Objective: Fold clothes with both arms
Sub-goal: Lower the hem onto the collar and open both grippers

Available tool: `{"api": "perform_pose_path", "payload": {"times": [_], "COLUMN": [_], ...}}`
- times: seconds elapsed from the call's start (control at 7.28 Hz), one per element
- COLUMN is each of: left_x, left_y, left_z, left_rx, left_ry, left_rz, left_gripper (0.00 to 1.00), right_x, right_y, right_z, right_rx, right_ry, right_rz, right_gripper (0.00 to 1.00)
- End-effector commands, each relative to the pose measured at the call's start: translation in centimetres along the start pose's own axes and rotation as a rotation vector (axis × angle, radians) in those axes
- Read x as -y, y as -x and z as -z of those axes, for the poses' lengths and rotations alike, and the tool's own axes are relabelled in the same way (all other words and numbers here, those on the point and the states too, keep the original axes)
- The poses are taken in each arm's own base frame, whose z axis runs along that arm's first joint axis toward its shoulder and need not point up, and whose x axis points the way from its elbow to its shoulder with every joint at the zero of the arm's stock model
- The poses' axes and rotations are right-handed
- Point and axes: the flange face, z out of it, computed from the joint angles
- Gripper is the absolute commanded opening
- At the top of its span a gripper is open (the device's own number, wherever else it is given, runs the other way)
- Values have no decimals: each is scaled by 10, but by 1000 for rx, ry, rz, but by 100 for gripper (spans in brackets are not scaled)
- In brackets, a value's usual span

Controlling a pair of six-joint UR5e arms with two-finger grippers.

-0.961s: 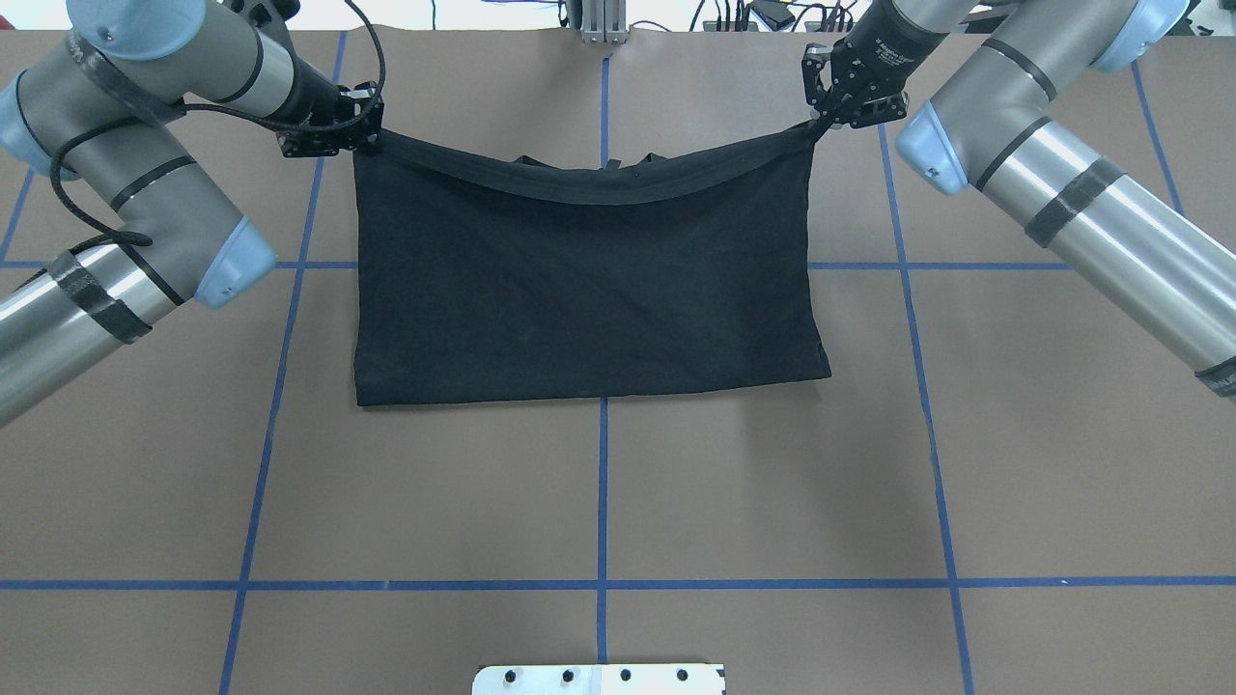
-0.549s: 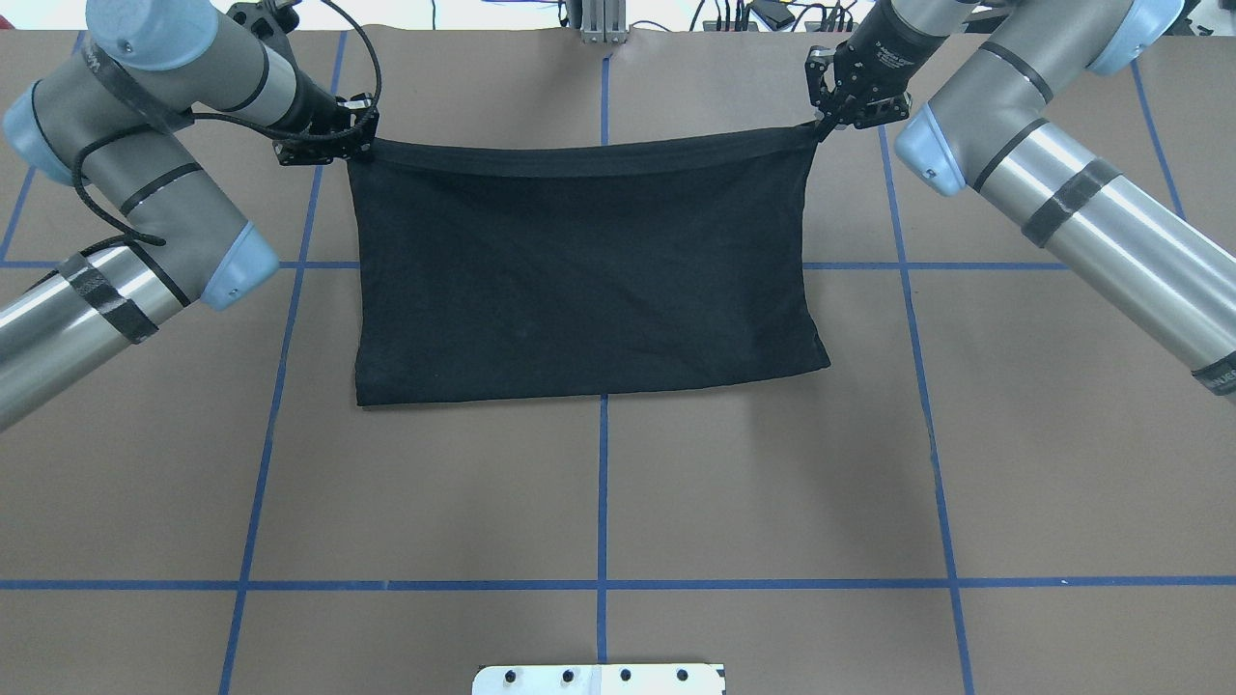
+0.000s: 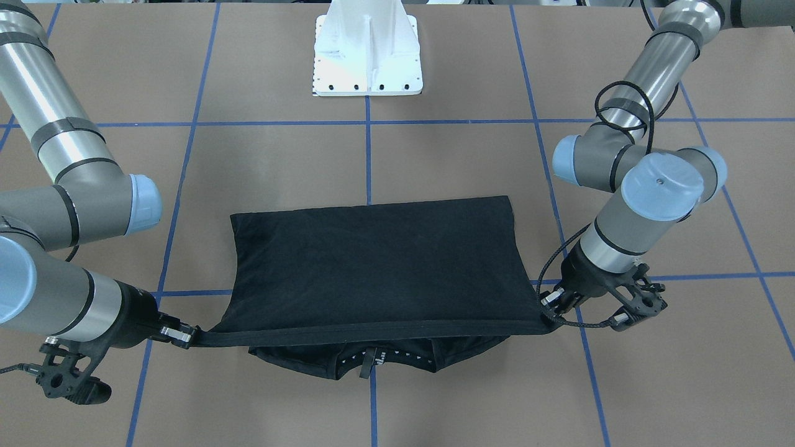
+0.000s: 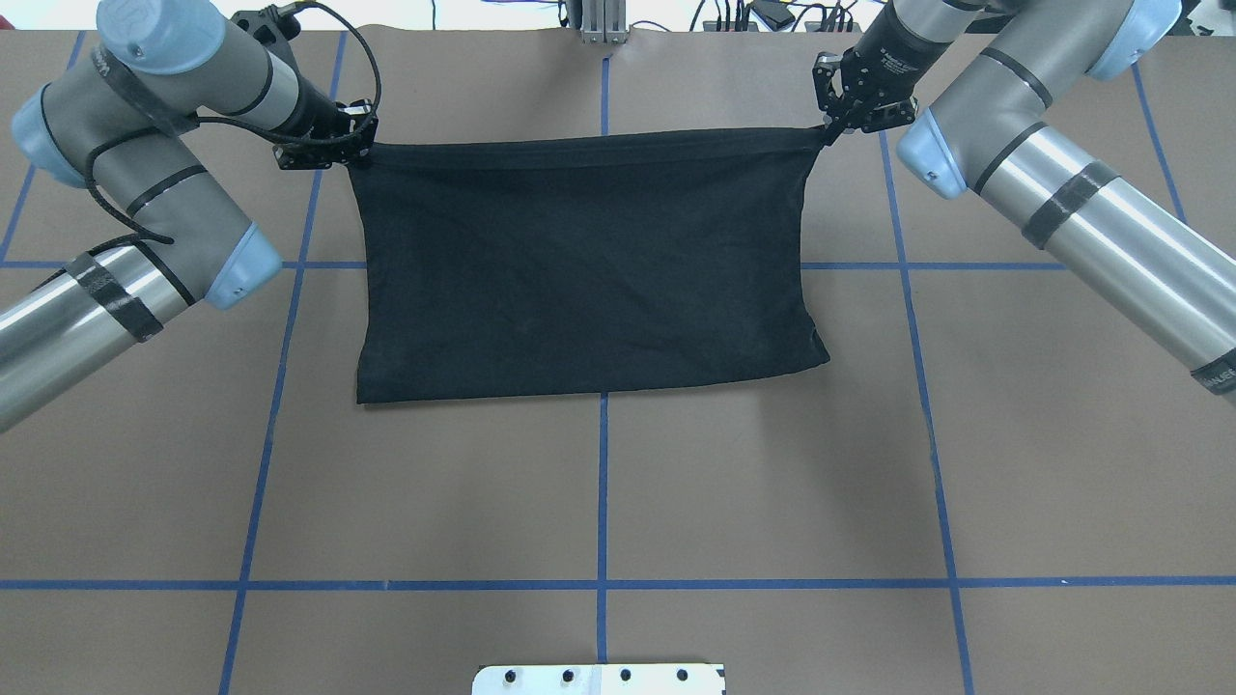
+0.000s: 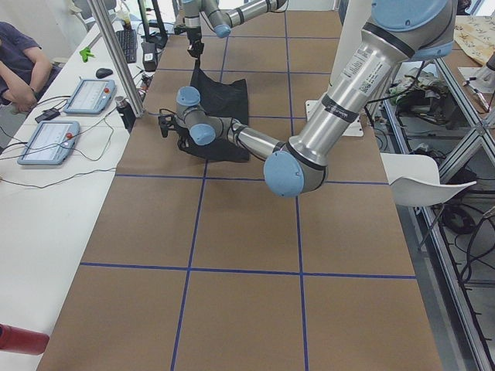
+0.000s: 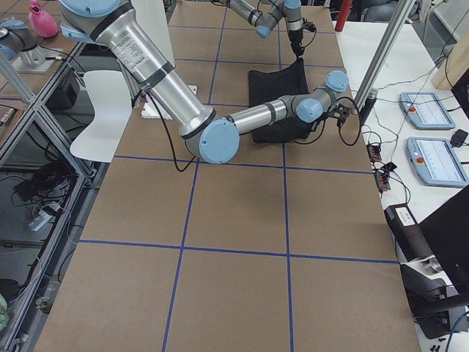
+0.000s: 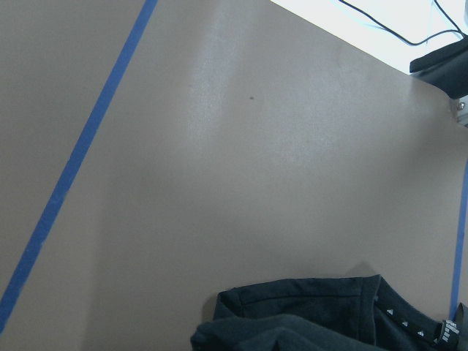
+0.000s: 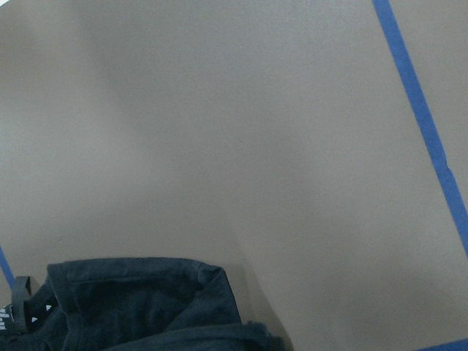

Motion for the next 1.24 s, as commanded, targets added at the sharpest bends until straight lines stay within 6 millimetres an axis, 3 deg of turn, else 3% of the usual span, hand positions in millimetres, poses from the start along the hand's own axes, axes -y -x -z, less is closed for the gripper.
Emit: {"api": "perform_pose_path", "payload": {"times": [0.0, 0.27, 0.41, 0.55, 0.69, 1.1], "left_x": [-2, -6, -7, -6, -5, 0], "left_y": [-11, -23, -26, -28, -28, -27], "left_z": [6, 17, 20, 21, 22, 26], "left_rx": [-17, -42, -50, -53, -53, -54], "left_ry": [2, 2, 0, -6, -12, -17], "left_rz": [-5, -16, -22, -27, -23, -21], "left_gripper": [0, 0, 47, 99, 100, 100], "right_x": [-4, -10, -10, -12, -13, -14], "right_y": [13, 22, 24, 27, 32, 30], "right_z": [6, 12, 13, 13, 14, 12], "right_rx": [13, 28, 29, 32, 36, 36], "right_ry": [-3, -1, 0, -1, -4, 3], "right_rz": [15, 30, 33, 39, 44, 44], "right_gripper": [0, 0, 19, 74, 99, 99]}}
